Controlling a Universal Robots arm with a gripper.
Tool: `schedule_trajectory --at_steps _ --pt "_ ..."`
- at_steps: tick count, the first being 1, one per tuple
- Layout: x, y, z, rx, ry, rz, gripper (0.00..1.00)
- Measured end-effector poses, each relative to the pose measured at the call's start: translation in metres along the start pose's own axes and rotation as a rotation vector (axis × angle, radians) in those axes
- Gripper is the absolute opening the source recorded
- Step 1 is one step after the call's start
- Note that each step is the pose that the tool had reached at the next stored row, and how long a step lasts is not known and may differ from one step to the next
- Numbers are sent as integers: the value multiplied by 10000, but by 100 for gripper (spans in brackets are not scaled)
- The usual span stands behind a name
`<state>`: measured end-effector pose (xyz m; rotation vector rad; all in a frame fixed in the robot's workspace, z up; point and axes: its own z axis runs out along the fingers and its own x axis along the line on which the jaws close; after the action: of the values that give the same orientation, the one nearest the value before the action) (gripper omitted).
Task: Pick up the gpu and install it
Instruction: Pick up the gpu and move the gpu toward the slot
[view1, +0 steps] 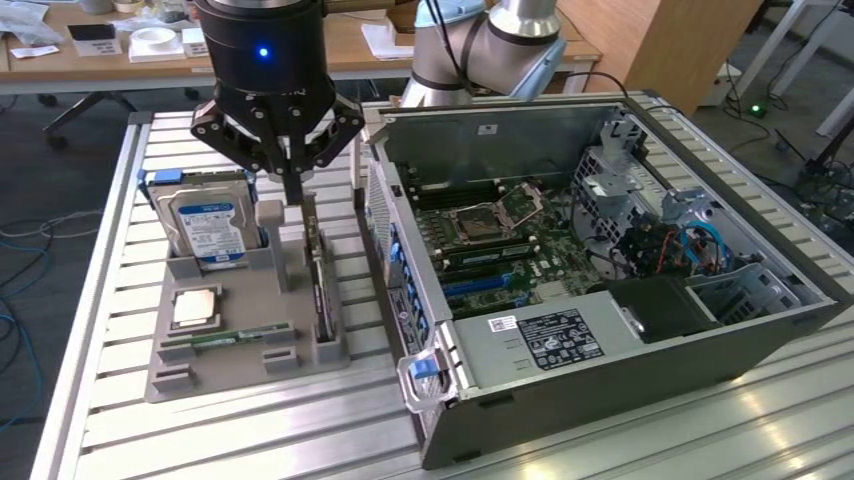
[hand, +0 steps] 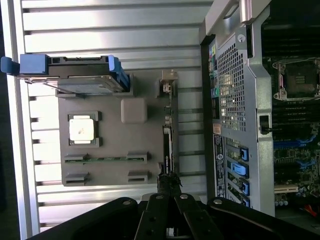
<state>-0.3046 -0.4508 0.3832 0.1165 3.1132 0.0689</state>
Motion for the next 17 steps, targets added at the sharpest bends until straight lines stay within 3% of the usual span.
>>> schedule_trajectory --at_steps 11,14,15,17 --pt "0 0 0 0 -1 0 11" --pt "0 0 0 0 0 0 24" --pt "0 0 0 0 0 0 24" --pt "0 0 0 0 0 0 35"
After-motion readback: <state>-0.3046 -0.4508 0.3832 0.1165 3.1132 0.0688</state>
